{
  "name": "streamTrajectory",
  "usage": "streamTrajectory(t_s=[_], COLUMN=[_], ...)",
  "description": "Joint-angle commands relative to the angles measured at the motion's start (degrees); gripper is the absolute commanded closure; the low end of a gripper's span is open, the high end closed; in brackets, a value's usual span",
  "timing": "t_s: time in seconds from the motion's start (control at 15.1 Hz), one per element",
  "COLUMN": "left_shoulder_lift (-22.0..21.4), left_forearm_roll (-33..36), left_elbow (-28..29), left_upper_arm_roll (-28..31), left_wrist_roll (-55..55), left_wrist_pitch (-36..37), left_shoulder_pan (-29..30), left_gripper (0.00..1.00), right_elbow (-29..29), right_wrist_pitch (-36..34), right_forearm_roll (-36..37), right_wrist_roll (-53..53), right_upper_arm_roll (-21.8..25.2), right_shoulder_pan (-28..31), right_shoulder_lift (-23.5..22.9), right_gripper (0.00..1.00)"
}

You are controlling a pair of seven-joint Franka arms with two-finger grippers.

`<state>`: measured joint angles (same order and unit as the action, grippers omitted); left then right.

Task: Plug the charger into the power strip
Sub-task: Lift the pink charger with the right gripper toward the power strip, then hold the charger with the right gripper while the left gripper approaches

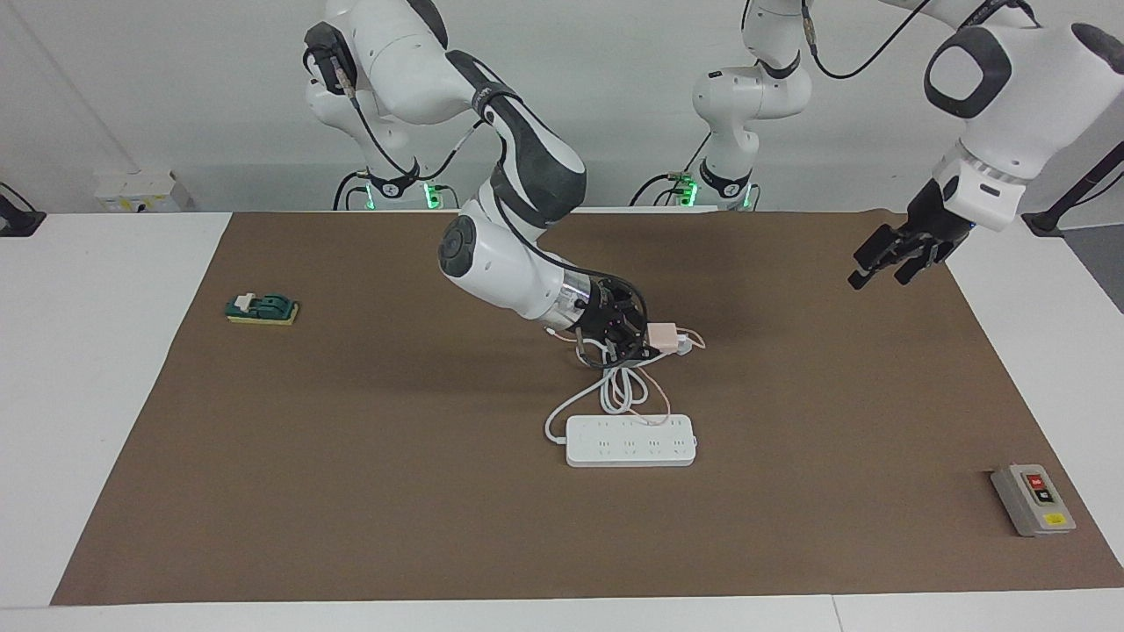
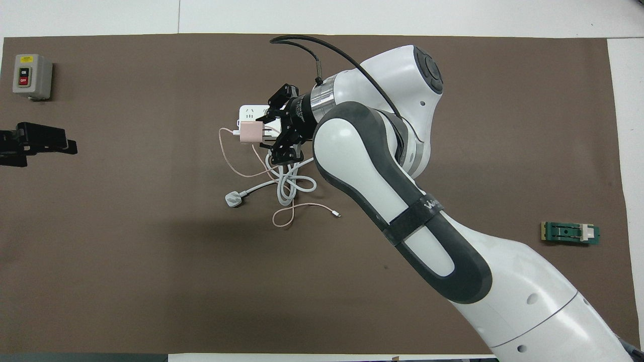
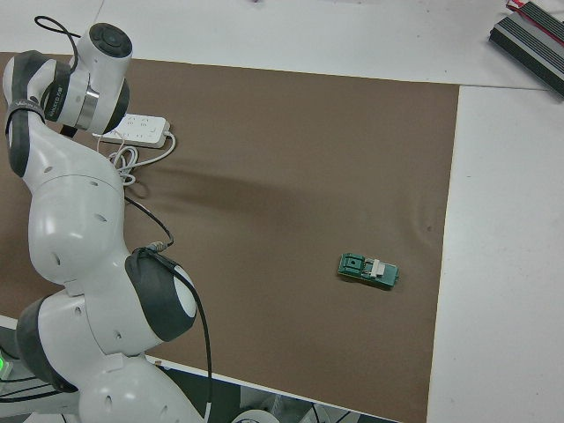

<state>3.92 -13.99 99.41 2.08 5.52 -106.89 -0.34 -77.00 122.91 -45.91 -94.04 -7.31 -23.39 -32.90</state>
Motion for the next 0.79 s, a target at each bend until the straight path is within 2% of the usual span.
streamTrajectory(t_s=[0.0, 0.07, 0.13, 0.46, 0.73], left_shoulder_lift=[0.4, 0.7, 0.9, -0.3, 0.7], left_forearm_roll=[-2.2, -2.2, -2.2, -2.4, -3.6], left_elbow=[0.8, 0.7, 0.8, 3.2, 1.0], left_upper_arm_roll=[-0.3, -0.2, -0.2, -0.3, -0.3], left_wrist_roll=[3.8, 6.2, 6.3, 7.6, 8.4], left_wrist_pitch=[-6.2, -10.1, -10.6, -7.0, -6.2], left_shoulder_pan=[-1.0, -2.0, -2.3, -2.0, -2.0], left_gripper=[0.0, 0.0, 0.0, 0.0, 0.0], right_elbow=[0.8, 0.8, 0.7, 0.7, 0.7], right_wrist_pitch=[0.0, -0.1, -0.1, -0.1, -0.1], right_forearm_roll=[1.2, 1.2, 1.2, 1.2, 1.2], right_wrist_roll=[-0.4, -0.4, -0.4, -0.3, -0.3], right_upper_arm_roll=[0.1, 0.1, 0.1, 0.1, 0.1], right_shoulder_pan=[-0.1, 0.0, 0.0, 0.2, 0.3], right_shoulder_lift=[-0.1, -0.1, -0.1, -0.1, -0.1], right_gripper=[1.0, 1.0, 1.0, 1.0, 1.0])
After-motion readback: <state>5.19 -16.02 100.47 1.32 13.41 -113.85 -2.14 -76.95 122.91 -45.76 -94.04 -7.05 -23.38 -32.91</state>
